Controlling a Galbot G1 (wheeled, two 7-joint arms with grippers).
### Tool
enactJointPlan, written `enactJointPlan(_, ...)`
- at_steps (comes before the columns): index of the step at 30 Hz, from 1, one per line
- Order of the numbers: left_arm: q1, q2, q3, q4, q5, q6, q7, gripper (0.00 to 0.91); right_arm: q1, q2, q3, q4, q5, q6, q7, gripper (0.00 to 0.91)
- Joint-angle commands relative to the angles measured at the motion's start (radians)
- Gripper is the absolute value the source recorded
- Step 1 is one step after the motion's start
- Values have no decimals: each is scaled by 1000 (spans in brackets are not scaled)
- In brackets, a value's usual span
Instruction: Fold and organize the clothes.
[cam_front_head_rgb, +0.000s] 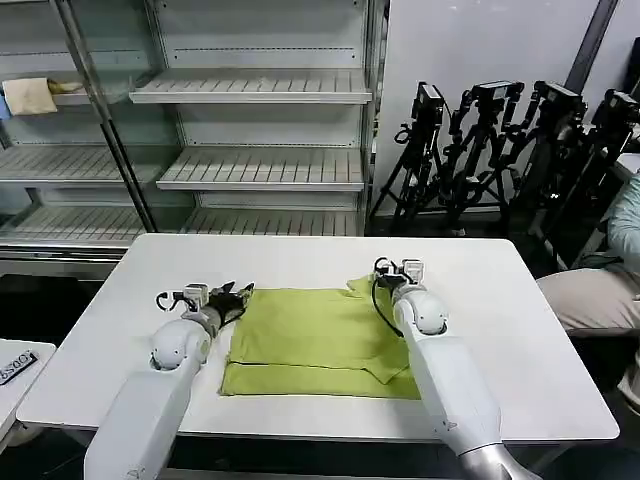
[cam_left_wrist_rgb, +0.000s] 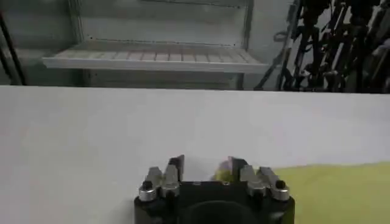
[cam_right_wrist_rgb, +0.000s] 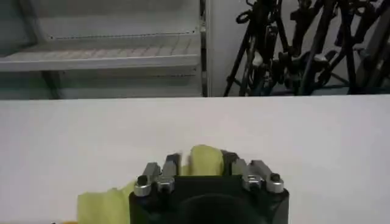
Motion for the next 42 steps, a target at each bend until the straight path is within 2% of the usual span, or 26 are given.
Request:
enactJointPlan(1,6,-5,5,9,-1,4,5,20,11,10,-1,-21,6,3,-1,0)
enactJointPlan(6,14,0,-1,5,-1,4,9,20,-7,11,-7,5,6,27,-13,0)
enactJointPlan(10,18,-1,-14,-2,-12,2,17,20,-39,-16,-21,91,36,41,-8,0)
enactJointPlan(17,50,39,-41,-145,-118,1,-23,20,-193,-141,-41,396,169,-7,27,0)
enactJointPlan(21,158,71,-45,-297,-135,2,-42,20,-311,-203,-16,551,189,-7,31,0)
enactJointPlan(26,275,73,-76,-433,-129,1,-62,20,-475,-247,20,697,202,-6,29,0)
enactJointPlan(32,384,67,-149,-524,-116,0,-66,20,-577,-260,39,785,167,6,24,0)
enactJointPlan(38,412,72,-229,-533,-118,-5,-51,10,-594,-258,50,799,155,20,26,0)
enactJointPlan(42,435,74,-227,-557,-122,-9,-48,20,-621,-262,51,825,141,21,25,0)
